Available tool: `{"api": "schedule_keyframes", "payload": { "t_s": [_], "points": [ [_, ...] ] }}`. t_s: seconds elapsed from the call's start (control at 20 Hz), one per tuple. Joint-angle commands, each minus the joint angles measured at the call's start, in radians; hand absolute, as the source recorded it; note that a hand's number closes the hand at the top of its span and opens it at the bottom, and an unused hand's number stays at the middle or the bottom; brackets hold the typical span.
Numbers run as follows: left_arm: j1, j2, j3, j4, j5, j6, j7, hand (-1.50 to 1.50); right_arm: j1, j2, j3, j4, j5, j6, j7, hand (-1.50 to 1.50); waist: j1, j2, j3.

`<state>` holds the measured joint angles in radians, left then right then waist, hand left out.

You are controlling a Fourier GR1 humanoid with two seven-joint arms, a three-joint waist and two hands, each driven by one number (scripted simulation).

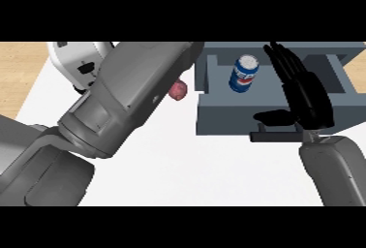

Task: Pick up the can, place it into the drawer and close the drawer

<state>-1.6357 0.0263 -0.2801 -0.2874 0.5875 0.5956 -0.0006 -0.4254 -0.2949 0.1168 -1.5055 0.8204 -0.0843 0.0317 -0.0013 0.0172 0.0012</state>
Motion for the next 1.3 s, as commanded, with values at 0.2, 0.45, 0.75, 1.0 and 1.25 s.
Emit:
{"api": "schedule_keyframes", "payload": {
  "t_s": [0.2,0.45,0.75,1.0,1.25],
  "points": [
    [-0.001,0.029,0.017,-0.042,-0.015,0.008,0.051,-1.50,-0.213,0.082,-0.020,0.423,0.122,-0.204,-0.085,-1.50,0.034,-0.004,0.000],
    [0.076,0.087,0.010,-0.113,-0.036,-0.004,0.068,-1.50,-0.261,0.107,-0.045,0.588,0.188,-0.329,-0.085,-1.50,0.040,-0.014,-0.001],
    [0.163,0.103,-0.014,-0.167,-0.063,-0.033,0.064,-1.50,-0.408,0.113,-0.112,0.830,0.219,-0.503,-0.129,-1.50,0.063,-0.007,0.000],
    [0.196,0.194,-0.007,-0.225,-0.059,-0.090,0.139,-1.50,-0.572,0.116,-0.139,0.955,0.237,-0.514,-0.102,-1.50,0.070,-0.008,-0.001],
    [0.219,0.195,-0.019,-0.311,-0.073,-0.056,0.156,-1.50,-0.685,0.088,-0.174,1.080,0.256,-0.551,-0.091,-1.50,0.098,-0.002,-0.001]
  ]
}}
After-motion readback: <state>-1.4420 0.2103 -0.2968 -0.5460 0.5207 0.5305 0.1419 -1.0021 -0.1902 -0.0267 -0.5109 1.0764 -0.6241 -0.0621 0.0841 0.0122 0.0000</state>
